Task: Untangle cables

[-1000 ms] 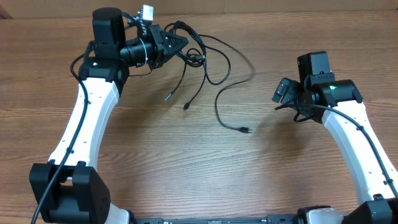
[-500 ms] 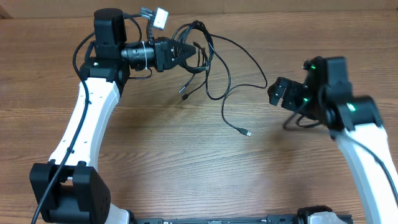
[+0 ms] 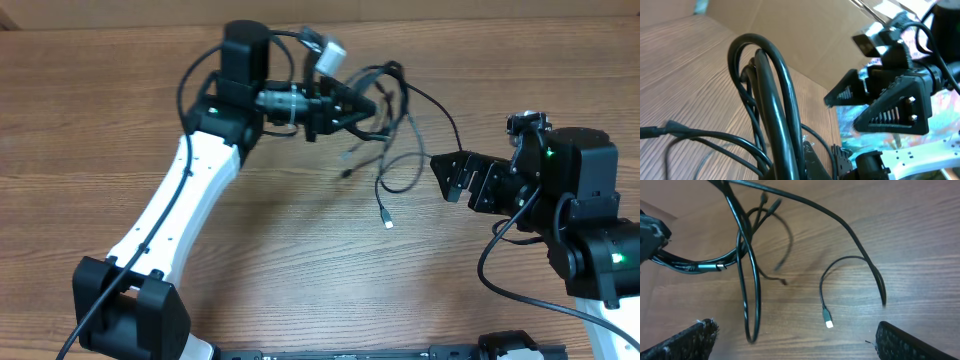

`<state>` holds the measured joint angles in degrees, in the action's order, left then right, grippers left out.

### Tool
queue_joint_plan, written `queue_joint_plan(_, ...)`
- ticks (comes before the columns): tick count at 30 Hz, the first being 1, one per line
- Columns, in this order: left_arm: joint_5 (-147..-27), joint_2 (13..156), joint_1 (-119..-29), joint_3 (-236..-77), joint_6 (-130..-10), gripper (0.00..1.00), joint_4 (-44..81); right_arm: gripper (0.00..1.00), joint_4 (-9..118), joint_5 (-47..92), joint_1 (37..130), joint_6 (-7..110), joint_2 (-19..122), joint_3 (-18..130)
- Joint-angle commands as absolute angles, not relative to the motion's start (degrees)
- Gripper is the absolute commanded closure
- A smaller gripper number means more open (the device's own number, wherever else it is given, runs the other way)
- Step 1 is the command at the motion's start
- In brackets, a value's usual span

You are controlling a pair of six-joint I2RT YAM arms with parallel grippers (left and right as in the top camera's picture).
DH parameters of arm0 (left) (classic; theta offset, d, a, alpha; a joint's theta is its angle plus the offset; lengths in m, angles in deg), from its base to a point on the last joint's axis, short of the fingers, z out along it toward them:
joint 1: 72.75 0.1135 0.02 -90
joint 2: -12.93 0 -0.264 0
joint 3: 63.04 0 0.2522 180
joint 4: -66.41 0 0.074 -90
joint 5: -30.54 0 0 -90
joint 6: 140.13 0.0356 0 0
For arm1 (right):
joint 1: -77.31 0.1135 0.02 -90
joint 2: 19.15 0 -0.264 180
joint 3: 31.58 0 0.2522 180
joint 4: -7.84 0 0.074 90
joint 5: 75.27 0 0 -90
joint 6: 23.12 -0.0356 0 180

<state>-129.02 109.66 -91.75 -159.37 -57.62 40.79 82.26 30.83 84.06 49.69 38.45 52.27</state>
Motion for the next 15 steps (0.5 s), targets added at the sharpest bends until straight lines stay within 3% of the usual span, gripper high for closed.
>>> queue_joint_plan(1,-126.5,108.0,-94.0,-160.2,-57.4,0.96,43.2,0.00,83.1,31.3,84.0,50.5,38.9,52.7)
queue_joint_plan(15,-131.2,106.0,-96.8,-160.2,-64.5,0.96,52.6,0.00,85.6,13.2,84.0,50.4,47.0,52.7)
